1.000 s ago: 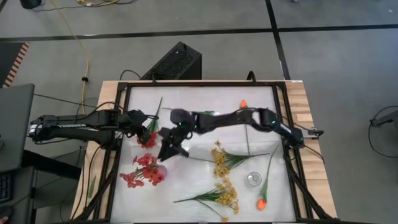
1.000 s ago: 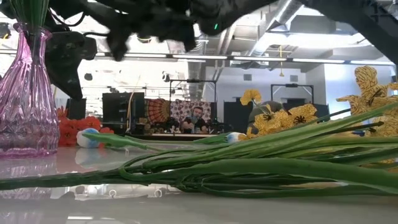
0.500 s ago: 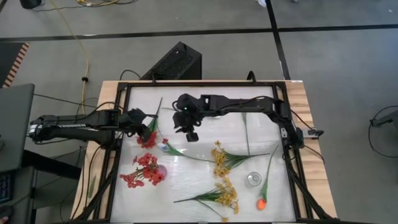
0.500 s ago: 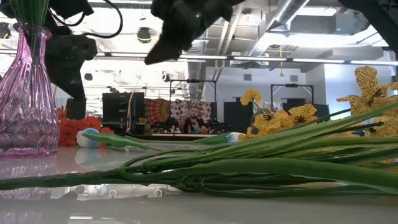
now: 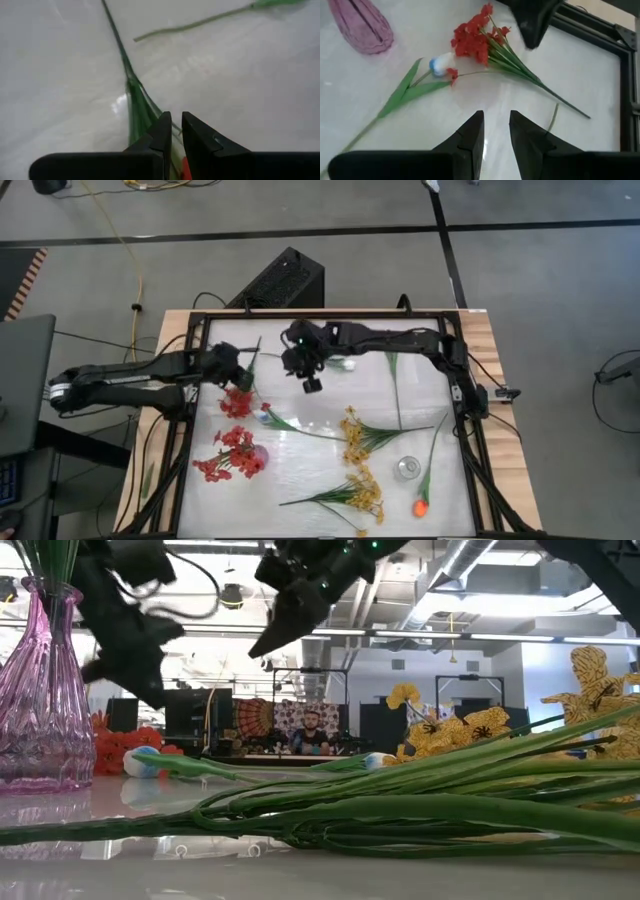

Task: Sort flowers into vase by color
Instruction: Put the red flowers into the purple vase

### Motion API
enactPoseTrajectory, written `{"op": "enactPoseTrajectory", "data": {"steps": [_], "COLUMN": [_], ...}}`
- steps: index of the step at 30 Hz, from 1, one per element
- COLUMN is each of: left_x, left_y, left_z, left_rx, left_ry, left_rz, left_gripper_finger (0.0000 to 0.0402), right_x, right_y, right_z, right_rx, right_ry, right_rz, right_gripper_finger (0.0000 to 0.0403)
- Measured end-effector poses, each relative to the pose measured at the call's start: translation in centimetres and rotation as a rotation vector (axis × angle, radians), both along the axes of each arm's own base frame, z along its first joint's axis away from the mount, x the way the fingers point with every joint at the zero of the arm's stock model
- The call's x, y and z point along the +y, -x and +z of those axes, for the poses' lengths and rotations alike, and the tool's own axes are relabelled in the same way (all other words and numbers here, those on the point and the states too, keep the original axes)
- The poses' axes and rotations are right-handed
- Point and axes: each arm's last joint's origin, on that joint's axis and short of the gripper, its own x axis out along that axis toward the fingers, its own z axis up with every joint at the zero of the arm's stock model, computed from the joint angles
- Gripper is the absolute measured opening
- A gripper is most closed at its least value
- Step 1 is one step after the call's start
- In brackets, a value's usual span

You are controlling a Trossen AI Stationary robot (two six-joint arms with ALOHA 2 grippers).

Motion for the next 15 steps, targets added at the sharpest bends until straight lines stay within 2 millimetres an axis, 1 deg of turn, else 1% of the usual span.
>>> {"op": "enactPoseTrajectory", "data": {"steps": [4,7,10,12,15], "left_x": [1.9,2.8,3.3,3.6,4.3], "left_y": [-0.8,-1.2,-1.7,-2.2,-2.7], "left_z": [-1.5,-2.2,-2.6,-2.8,-3.5], "left_rx": [0.040,0.037,0.007,-0.013,0.001], "left_ry": [0.068,0.122,0.154,0.147,0.136], "left_rz": [0.075,0.127,0.130,0.127,0.122], "left_gripper_finger": [0.0033,0.0048,0.0078,0.0106,0.0149], "right_x": [-2.1,-3.3,-4.1,-4.1,-3.7], "right_y": [0.6,1.4,1.8,1.8,1.7], "right_z": [-0.1,-0.4,-0.6,-0.7,-0.6], "right_rx": [0.006,0.048,0.073,0.077,0.075], "right_ry": [-0.032,-0.054,-0.063,-0.060,-0.057], "right_rz": [0.041,0.053,0.042,0.040,0.051], "right_gripper_finger": [0.0119,0.0119,0.0119,0.0119,0.0119]}}
